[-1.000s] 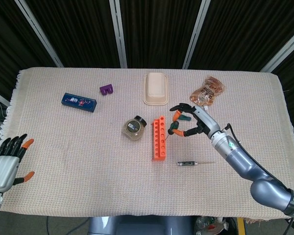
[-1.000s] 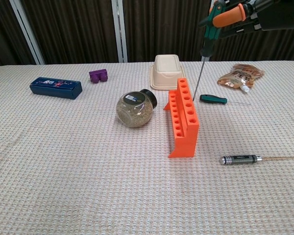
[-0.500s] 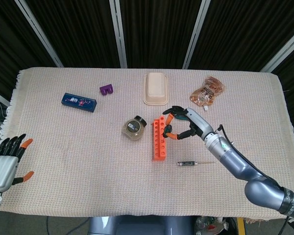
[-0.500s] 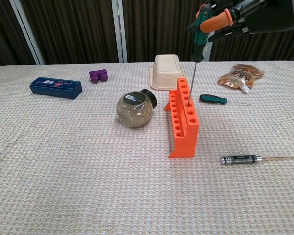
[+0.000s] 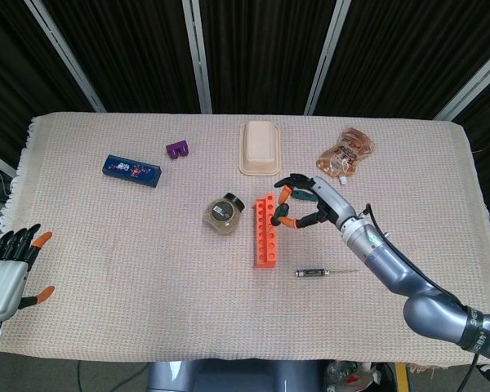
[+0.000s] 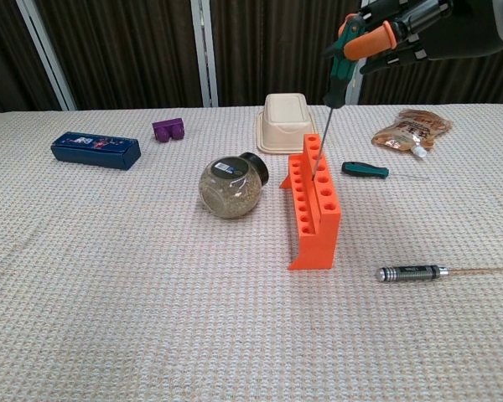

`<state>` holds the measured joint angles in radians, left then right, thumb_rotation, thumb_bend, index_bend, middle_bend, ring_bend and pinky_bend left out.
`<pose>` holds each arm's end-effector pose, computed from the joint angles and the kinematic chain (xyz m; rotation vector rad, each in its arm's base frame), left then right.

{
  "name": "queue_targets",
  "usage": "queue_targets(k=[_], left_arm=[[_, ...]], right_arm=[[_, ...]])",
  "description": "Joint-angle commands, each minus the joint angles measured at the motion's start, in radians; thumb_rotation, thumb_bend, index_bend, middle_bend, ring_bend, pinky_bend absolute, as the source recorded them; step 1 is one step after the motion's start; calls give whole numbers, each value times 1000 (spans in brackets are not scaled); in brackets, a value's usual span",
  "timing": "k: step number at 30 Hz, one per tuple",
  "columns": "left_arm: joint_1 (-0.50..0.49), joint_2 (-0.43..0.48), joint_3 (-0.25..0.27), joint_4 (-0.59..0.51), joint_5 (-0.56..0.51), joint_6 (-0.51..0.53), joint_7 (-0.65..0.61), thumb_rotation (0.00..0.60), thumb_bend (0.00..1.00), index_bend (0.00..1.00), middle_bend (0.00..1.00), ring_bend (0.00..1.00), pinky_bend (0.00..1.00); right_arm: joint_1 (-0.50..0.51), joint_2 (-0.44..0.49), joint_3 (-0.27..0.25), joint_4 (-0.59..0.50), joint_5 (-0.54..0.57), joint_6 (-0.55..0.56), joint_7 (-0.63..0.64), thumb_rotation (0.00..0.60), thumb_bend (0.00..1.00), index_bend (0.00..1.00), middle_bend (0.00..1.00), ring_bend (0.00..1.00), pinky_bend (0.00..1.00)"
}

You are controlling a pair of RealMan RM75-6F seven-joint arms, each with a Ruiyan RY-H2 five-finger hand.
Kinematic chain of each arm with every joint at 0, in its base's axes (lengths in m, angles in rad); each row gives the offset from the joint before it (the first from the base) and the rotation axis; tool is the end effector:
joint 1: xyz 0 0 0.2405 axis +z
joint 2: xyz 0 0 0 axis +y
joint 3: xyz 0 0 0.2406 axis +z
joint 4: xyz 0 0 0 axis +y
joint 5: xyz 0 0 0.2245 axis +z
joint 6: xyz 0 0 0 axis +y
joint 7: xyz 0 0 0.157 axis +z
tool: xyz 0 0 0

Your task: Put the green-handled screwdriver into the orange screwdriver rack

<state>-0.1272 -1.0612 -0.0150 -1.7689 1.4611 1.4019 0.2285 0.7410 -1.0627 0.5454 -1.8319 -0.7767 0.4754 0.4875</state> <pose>-0.2795 0.1946 0.1263 -1.5066 -0.8762 -0.7524 -0.0722 -0.3810 0.0861 1.4106 -2.0517 1.3286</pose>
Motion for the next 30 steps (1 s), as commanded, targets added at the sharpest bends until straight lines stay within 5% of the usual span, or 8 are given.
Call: queue_targets(k=[1,30], left_arm=[[0,0,0,-1,0,0,0,600,160,111,0,0,0],[-1,-1,3,-9,-4,-2,12,600,159,110,0,0,0]], right_arm=[[2,5,-2,-3,-1,2,6,600,325,651,224,0,0],[28,-2,-70,29,-41,9,40,600,326,652,224,0,0]])
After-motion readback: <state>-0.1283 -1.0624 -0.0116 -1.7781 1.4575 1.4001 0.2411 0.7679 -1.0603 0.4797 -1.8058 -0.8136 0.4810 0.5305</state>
